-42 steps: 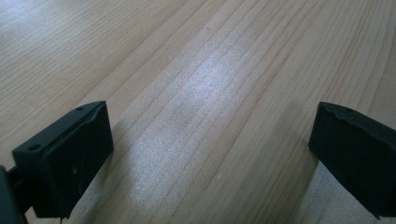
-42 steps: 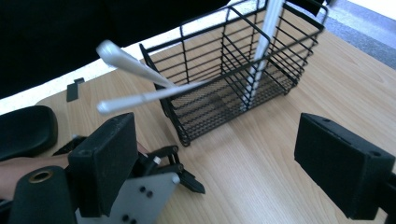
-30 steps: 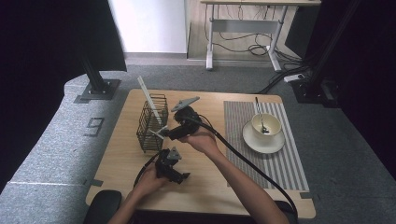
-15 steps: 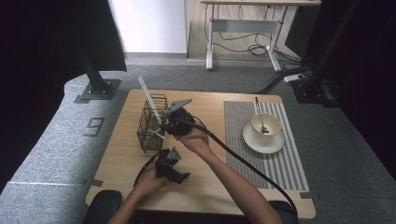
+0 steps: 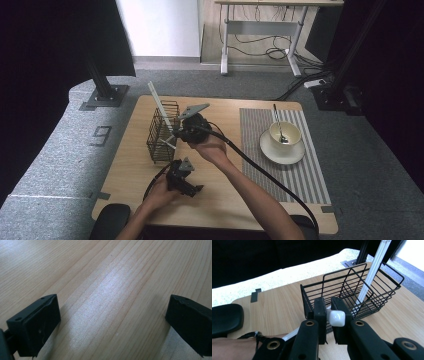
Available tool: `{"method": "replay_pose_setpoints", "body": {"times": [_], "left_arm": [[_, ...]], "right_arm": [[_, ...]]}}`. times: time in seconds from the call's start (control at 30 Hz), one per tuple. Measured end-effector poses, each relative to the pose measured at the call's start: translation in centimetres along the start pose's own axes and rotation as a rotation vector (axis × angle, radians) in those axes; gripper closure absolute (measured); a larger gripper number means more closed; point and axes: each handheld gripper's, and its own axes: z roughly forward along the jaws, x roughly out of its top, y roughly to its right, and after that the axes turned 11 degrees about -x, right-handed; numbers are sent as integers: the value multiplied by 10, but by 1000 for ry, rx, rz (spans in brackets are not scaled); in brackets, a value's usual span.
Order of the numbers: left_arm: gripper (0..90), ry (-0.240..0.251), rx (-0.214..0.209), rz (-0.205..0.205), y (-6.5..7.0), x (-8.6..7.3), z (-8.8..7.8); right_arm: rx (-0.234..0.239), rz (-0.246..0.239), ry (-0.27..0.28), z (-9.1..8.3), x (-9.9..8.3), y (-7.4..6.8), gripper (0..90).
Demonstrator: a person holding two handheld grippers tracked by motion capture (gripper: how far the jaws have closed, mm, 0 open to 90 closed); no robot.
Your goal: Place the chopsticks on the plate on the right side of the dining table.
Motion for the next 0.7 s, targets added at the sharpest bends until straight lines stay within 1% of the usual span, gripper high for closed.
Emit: {"method": "replay_pose_setpoints", "body": {"times": [0.1, 0.33, 0.5, 0.7], "left_arm": [[0, -1, 0, 1, 0, 0, 0], [0, -3, 0, 2, 0, 0, 0], [0, -2, -1, 1, 0, 0, 0], [0, -2, 0, 1, 0, 0, 0]], "right_arm": [[11, -4, -6, -6, 1, 1, 818], [18, -14, -2, -22, 5, 2, 818], [21, 0, 3, -34, 7, 6, 819], [26, 40, 21, -50, 4, 18, 819]]}}
